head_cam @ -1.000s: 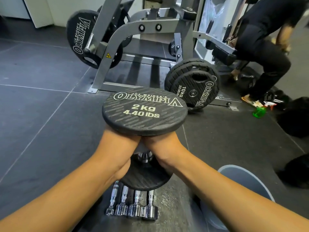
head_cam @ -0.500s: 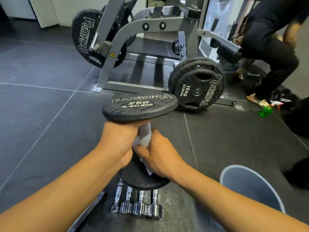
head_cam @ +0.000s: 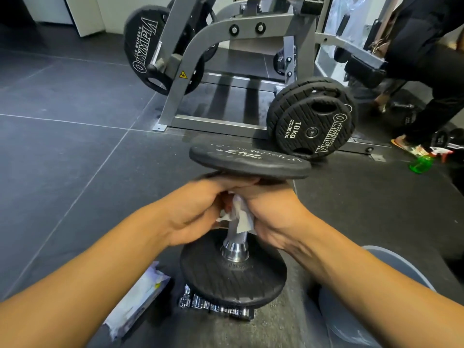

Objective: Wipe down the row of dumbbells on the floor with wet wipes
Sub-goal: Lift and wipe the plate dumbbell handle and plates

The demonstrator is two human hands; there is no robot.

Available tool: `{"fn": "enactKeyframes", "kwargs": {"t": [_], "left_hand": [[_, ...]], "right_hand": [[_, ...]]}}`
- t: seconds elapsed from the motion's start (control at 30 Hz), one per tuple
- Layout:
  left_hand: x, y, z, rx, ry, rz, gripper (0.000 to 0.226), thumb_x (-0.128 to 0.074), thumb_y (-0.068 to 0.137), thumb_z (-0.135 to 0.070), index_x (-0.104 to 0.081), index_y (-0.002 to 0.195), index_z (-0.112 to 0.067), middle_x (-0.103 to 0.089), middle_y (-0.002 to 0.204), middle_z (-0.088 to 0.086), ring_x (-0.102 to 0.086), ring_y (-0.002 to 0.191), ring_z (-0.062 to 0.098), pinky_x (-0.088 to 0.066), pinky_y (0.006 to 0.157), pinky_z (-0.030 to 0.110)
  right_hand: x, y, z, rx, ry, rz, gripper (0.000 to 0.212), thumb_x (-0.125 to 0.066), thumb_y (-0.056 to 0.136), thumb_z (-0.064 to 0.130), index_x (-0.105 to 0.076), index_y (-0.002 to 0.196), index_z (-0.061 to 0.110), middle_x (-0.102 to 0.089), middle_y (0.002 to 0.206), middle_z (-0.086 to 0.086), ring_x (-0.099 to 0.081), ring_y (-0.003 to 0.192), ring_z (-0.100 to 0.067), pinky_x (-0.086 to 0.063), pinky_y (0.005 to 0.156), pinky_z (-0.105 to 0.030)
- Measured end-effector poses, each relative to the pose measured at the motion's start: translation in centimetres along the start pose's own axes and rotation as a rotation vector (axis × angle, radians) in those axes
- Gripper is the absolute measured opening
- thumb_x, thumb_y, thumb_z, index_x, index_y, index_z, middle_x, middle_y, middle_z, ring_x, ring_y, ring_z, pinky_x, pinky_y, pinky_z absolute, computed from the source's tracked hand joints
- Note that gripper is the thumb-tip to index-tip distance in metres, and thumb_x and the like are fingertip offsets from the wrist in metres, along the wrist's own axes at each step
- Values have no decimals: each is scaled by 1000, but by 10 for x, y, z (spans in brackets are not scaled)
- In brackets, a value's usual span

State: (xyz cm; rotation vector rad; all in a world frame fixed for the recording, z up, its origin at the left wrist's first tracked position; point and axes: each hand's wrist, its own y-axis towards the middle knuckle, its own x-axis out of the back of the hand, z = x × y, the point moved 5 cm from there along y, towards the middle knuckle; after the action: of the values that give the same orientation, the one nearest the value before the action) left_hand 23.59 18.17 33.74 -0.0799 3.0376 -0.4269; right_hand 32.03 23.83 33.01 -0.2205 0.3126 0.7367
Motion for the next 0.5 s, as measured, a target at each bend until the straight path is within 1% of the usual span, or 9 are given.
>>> {"fn": "enactKeyframes", "kwargs": {"t": [0.03,0.07,0.13,0.2,0.27,0.33,0.4,0.43,0.5], "left_hand": [[2,-1,4,37,-4,21,52,-56,98,-29,-58,133,9,-58,138,28,-62,113,32,-53,82,20],[4,0,6,98,59,54,60,-59,91,-43,-62,134,-1,-63,138,19,-64,121,26,-52,93,23],[12,-1,19,183,167,104,67,-58,85,-66,-70,128,-16,-71,131,1,-64,125,17,-48,108,36],[33,2,40,310,219,-37,69,-51,86,-79,-78,113,-22,-78,111,-1,-69,112,19,-51,101,48],[38,0,59,479,128,-88,63,-51,92,-71,-75,111,-17,-78,102,13,-73,99,33,-58,85,56],[21,-3,66,543,-99,-53,53,-53,97,-55,-66,125,-11,-74,112,24,-73,96,44,-58,76,60],[13,1,61,456,-266,-134,44,-54,99,-39,-62,129,-8,-74,110,26,-76,87,40,-60,68,55],[10,2,55,383,-280,-207,41,-54,99,-36,-62,126,-6,-75,107,27,-76,82,37,-61,65,54],[-2,-4,40,270,-192,-315,41,-50,101,-42,-66,113,-6,-77,98,23,-77,76,32,-63,68,54]], "right_hand": [[1,-1,2,-21,40,-28,7,-62,93,-2,-68,92,-1,-67,87,-21,-66,76,-31,-58,67,-47],[5,1,1,-31,68,-65,15,-62,93,-3,-71,82,2,-69,80,-16,-68,68,-25,-59,61,-40],[16,6,4,-41,119,-202,26,-63,92,-4,-69,70,8,-64,64,-6,-61,50,-13,-53,47,-27],[29,10,10,-37,167,-269,20,-63,91,-4,-64,74,7,-56,58,-1,-49,42,-8,-43,45,-23],[35,12,18,-11,208,-252,15,-65,89,-1,-61,78,9,-55,59,3,-41,43,-6,-38,49,-23],[41,12,22,-5,239,-210,12,-64,86,3,-61,77,10,-58,59,6,-38,46,-5,-38,51,-21],[48,13,26,10,272,-228,15,-65,86,4,-61,75,13,-52,59,7,-37,48,-6,-38,52,-22],[51,13,28,28,289,-258,19,-64,88,3,-61,73,14,-48,58,8,-36,48,-6,-38,53,-23],[59,16,31,69,332,-331,29,-64,89,2,-60,65,18,-46,56,7,-34,47,-7,-38,55,-25]]}}
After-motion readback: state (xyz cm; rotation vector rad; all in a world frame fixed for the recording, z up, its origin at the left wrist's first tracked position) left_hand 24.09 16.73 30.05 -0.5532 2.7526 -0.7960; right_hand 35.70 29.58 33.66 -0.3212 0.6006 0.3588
